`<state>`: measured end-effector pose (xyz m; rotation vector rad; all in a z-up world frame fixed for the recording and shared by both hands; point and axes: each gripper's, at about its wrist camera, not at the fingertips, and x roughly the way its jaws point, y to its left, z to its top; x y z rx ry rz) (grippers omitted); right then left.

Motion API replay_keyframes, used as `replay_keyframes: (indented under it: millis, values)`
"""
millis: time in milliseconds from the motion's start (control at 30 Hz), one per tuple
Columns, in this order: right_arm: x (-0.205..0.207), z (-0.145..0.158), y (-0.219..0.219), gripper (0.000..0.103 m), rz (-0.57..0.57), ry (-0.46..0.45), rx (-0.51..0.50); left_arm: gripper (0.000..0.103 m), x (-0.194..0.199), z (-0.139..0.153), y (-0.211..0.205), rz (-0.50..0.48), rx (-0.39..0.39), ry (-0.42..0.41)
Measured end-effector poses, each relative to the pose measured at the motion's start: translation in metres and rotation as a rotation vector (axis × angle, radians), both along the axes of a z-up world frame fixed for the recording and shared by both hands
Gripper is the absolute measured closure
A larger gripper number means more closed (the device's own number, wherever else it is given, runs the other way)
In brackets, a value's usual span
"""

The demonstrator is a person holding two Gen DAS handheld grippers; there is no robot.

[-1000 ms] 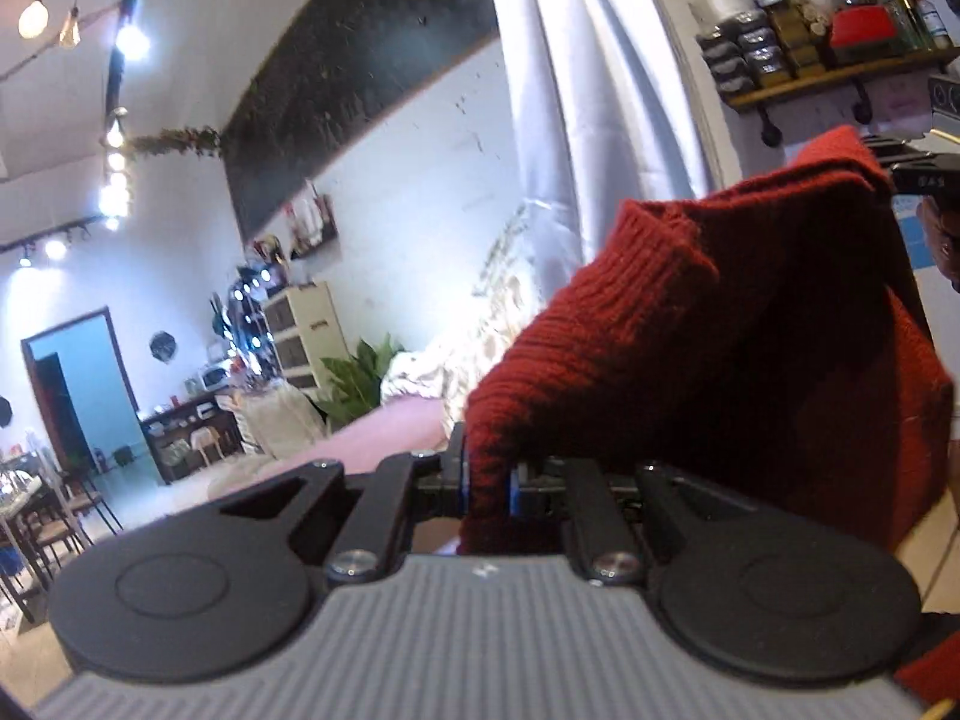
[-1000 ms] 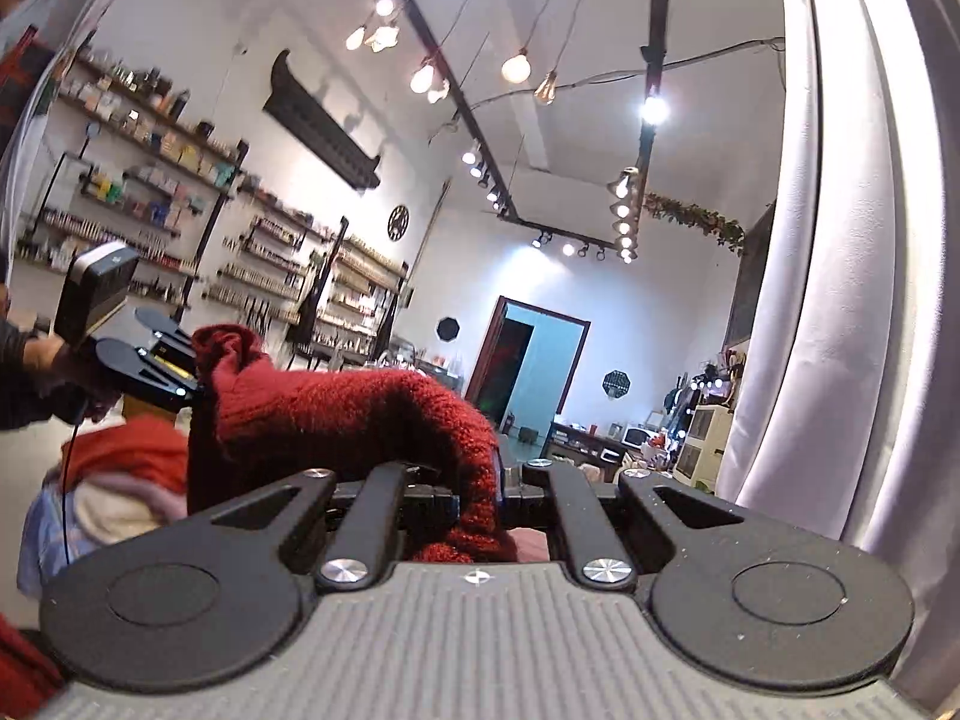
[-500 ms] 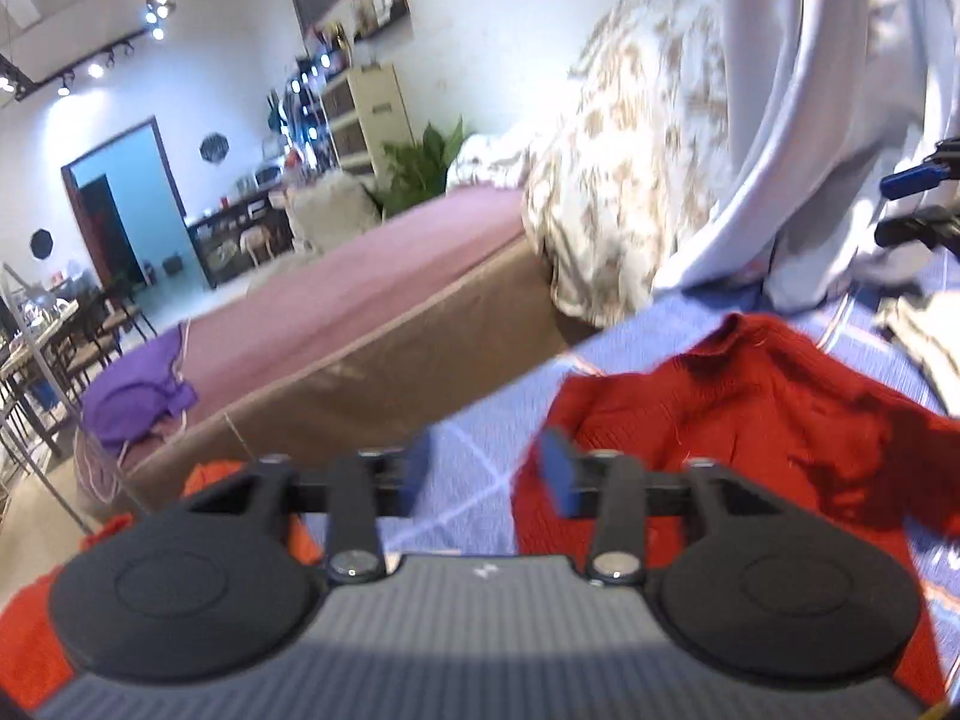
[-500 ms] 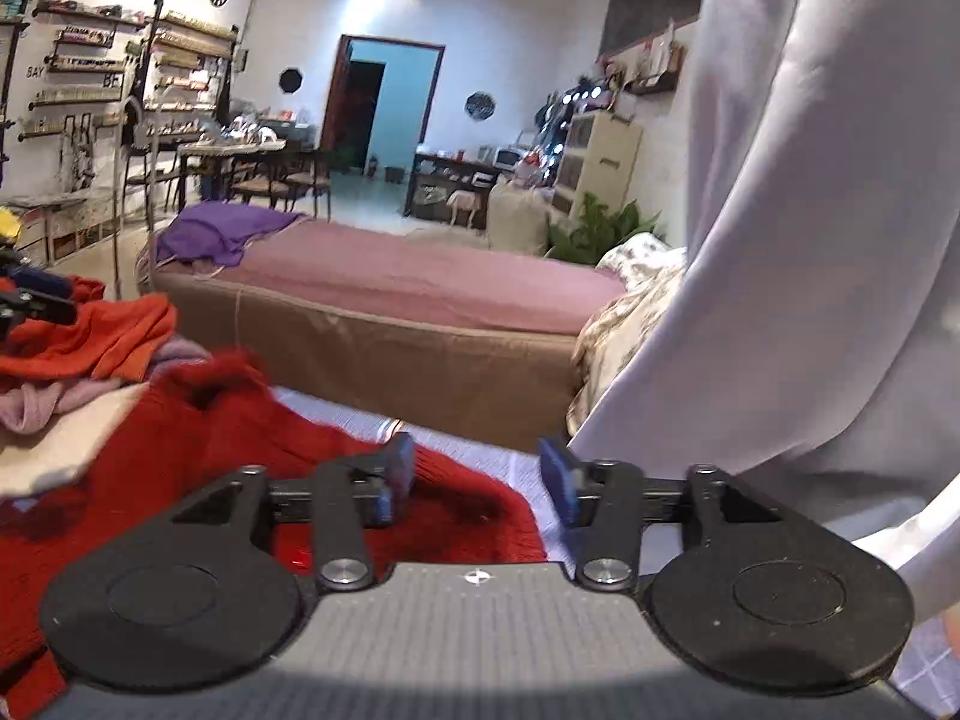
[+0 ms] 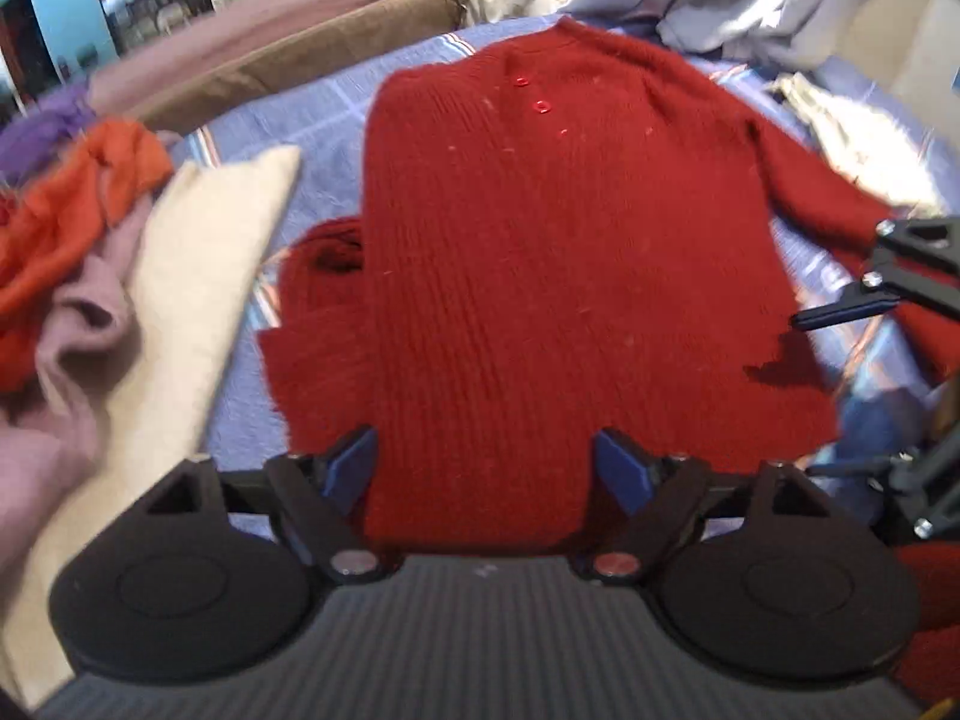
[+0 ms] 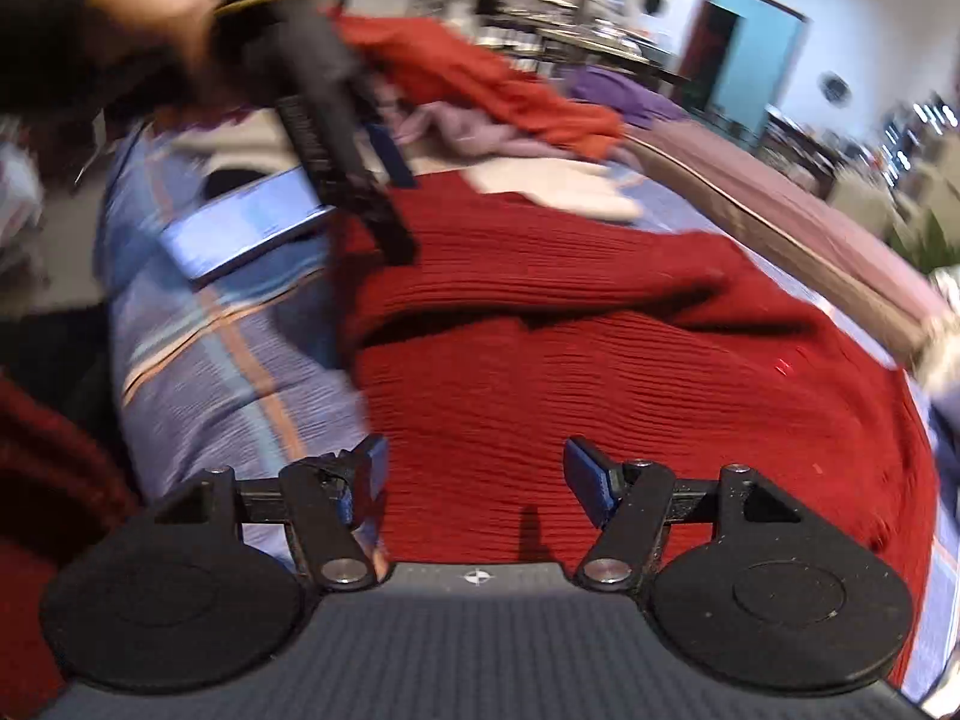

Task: Fold small clothes
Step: 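Lay the cardigan flat on the sheet, buttons up, and open both tools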

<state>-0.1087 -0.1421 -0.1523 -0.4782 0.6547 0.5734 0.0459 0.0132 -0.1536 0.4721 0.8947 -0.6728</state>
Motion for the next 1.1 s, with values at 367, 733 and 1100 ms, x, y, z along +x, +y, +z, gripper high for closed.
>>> replay_keyframes:
  millis: [367,733,1100]
  values:
    - [0.019,-0.029,0.015,0.099,-0.088,-0.028,-0.189,0.077,0.012,0.012,-0.008,0.029,-0.111,0.046]
    - [-0.028,0.077,-0.104,0.1,-0.264,-0.034,-0.175,0.079,0.117,0.116,0.051,0.19,-0.034,-0.278]
    - [-0.055,0.008,-0.107,0.098,-0.225,0.183,-0.288,0.034,0.14,0.12,0.064,0.242,0.004,-0.321]
